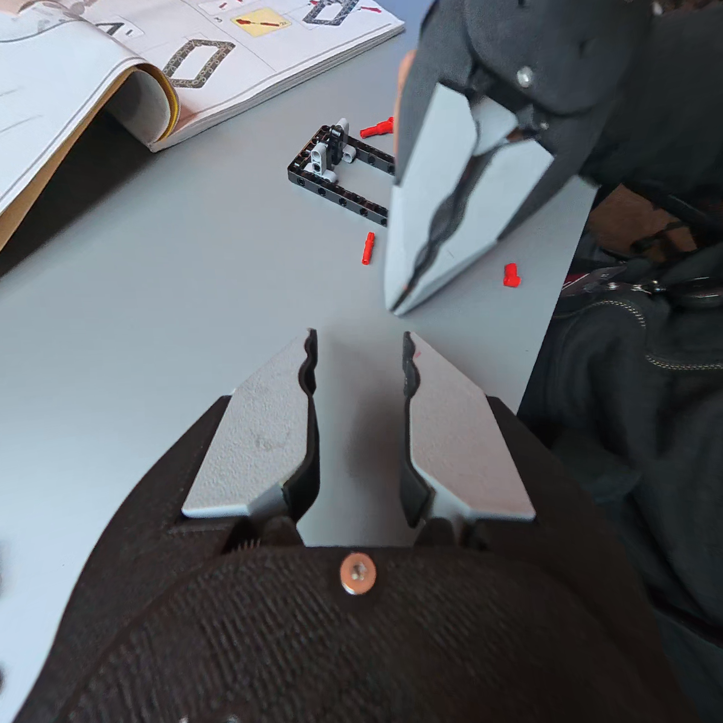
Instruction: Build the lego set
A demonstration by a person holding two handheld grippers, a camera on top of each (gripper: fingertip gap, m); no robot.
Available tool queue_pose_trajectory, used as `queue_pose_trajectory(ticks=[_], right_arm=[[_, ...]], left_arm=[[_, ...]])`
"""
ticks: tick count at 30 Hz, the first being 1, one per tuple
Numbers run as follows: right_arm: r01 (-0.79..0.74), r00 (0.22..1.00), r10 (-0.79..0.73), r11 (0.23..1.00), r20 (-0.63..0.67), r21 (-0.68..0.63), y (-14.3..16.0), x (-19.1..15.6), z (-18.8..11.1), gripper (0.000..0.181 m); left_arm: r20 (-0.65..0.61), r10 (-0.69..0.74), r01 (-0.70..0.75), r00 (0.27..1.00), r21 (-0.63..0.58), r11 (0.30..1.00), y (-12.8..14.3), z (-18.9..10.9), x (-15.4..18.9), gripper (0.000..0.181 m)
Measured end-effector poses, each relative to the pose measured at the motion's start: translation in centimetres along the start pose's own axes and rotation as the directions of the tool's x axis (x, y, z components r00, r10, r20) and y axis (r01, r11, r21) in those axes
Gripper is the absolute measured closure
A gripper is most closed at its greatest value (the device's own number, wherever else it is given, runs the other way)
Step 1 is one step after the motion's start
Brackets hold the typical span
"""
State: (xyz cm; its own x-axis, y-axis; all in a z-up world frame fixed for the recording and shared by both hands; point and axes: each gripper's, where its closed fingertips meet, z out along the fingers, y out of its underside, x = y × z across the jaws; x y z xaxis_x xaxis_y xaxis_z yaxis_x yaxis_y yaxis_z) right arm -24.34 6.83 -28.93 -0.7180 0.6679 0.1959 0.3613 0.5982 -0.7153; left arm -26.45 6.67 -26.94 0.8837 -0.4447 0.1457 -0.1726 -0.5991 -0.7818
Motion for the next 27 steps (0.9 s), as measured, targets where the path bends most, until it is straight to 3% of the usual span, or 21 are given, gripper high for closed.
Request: queue_pose_trajectory(ticks=[5,9,12,14,16,21,25,27], right_arm=[[-0.101,0.994,0.105,0.99,-0.037,0.095,-0.6,2.4,-4.5,0.17],[-0.146,0.977,0.125,0.983,0.174,0.116,0.3,-3.0,-7.8,0.158],[-0.102,0.985,0.095,0.994,0.142,0.042,2.0,-5.9,-6.7,0.161],[-0.074,0.988,0.071,0.997,0.134,0.017,2.5,-7.1,-5.6,0.163],[-0.071,0.99,0.07,0.997,0.125,0.002,2.9,-7.4,-4.7,0.175],[-0.089,0.993,0.088,0.996,0.079,0.004,3.0,-6.0,-4.3,0.177],[-0.131,0.991,0.131,0.99,0.018,0.043,2.7,-4.2,-4.5,0.177],[-0.154,0.987,0.156,0.985,-0.034,0.073,1.9,-2.6,-4.6,0.176]], left_arm=[[-0.04,0.033,-0.034,0.999,-0.031,0.999,0.4,0.6,1.9,0.142],[-0.005,0.137,-0.137,0.991,-0.05,0.989,-0.3,2.1,3.2,0.139],[0.038,0.161,-0.157,0.986,-0.09,0.983,-0.7,3.8,1.8,0.14],[0.001,0.162,-0.162,0.987,-0.1,0.982,-1.4,5.0,1.8,0.139],[-0.004,0.189,-0.188,0.982,-0.117,0.975,-2.2,5.9,1.5,0.141],[-0.028,0.214,-0.216,0.976,-0.198,0.956,-2.5,7.6,0.8,0.162],[-0.003,0.218,-0.213,0.976,-0.234,0.949,-1.7,6.3,-0.5,0.179],[-0.009,0.187,-0.184,0.982,-0.226,0.957,-0.9,5.1,-0.9,0.179]])
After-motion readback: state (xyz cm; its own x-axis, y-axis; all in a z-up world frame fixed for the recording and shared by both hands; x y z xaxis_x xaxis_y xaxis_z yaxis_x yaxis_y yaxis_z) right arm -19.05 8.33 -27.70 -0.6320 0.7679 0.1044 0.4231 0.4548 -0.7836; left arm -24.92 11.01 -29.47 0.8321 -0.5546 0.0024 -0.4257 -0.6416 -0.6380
